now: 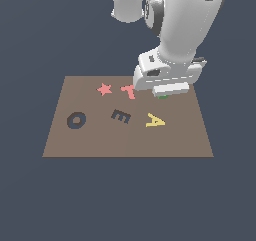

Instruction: Insert a designated object into the corresponding slot on a board.

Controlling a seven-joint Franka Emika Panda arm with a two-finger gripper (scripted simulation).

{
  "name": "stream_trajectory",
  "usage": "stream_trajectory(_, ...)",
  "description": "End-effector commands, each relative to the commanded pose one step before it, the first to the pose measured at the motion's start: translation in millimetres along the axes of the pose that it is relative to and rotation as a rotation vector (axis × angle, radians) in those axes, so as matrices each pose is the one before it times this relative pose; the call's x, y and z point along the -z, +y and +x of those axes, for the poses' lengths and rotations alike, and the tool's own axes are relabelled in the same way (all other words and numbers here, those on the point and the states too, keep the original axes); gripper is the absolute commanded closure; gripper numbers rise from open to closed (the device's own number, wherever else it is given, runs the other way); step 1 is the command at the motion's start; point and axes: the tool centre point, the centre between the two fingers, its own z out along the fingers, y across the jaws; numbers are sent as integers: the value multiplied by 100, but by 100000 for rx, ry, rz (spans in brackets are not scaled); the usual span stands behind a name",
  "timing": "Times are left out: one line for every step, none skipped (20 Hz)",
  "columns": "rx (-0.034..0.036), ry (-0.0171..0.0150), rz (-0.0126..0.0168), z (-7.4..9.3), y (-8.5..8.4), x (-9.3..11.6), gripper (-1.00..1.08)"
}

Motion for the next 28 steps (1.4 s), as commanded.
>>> stream_trajectory(-3675,43,9,370,7,34,108)
stream_trajectory(-1848,2,4,179,3,10,108)
stream_trajectory(-2014,2,4,195,4,11,108)
stream_trajectory(-2180,3,5,211,4,12,108)
stream_trajectory(-2350,3,5,228,5,13,108)
stream_trajectory(-2520,3,5,244,6,14,108)
stream_trajectory(-2691,3,6,261,7,14,108)
stream_trajectory(-2865,3,6,278,8,15,108)
stream_trajectory(-3040,4,6,295,9,16,108)
stream_trajectory(-3216,4,6,313,10,17,108)
stream_trajectory(-3394,4,7,330,11,18,108)
stream_trajectory(-3574,4,7,348,12,19,108)
stream_trajectory(-3755,5,7,366,14,20,108)
stream_trajectory(-3938,5,7,384,15,21,108)
stream_trajectory(-4122,5,7,402,16,22,108)
stream_trajectory(-4308,5,8,421,18,23,108)
stream_trajectory(-4495,5,8,440,20,24,108)
stream_trajectory(-4676,5,8,458,22,25,108)
stream_trajectory(-4735,5,8,464,23,25,108)
stream_trajectory(-4753,5,8,467,25,25,108)
stream_trajectory(-4770,5,7,469,25,25,108)
stream_trajectory(-4786,5,7,471,26,25,108)
stream_trajectory(-4802,5,7,473,27,25,108)
stream_trajectory(-4817,5,6,475,28,24,108)
stream_trajectory(-4831,5,6,477,29,24,108)
stream_trajectory(-4845,4,6,479,30,24,108)
stream_trajectory(-4858,4,5,481,31,24,108)
stream_trajectory(-4871,4,5,483,32,24,108)
